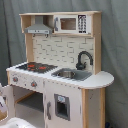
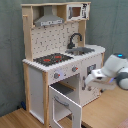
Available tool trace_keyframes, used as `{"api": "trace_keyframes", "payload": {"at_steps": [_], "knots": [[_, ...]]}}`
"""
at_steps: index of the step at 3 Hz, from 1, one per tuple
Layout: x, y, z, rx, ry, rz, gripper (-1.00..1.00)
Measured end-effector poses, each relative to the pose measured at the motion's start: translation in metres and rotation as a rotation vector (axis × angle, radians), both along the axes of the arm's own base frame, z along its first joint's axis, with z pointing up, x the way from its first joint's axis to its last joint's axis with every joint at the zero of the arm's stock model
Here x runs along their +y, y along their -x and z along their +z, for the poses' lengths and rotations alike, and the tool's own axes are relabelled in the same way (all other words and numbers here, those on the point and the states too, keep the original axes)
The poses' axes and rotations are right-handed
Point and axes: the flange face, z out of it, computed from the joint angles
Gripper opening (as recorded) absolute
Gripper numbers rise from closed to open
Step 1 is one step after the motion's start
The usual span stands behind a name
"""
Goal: Play with the kitchen
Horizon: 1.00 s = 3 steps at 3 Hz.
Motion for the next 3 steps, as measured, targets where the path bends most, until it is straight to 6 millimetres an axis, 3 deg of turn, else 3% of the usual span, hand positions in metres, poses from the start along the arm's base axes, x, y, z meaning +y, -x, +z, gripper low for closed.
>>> {"api": "trace_keyframes", "payload": {"at_steps": [3], "knots": [[-0.03, 0.057, 0.036, -0.095, 0.095, 0.006, 1.0]]}}
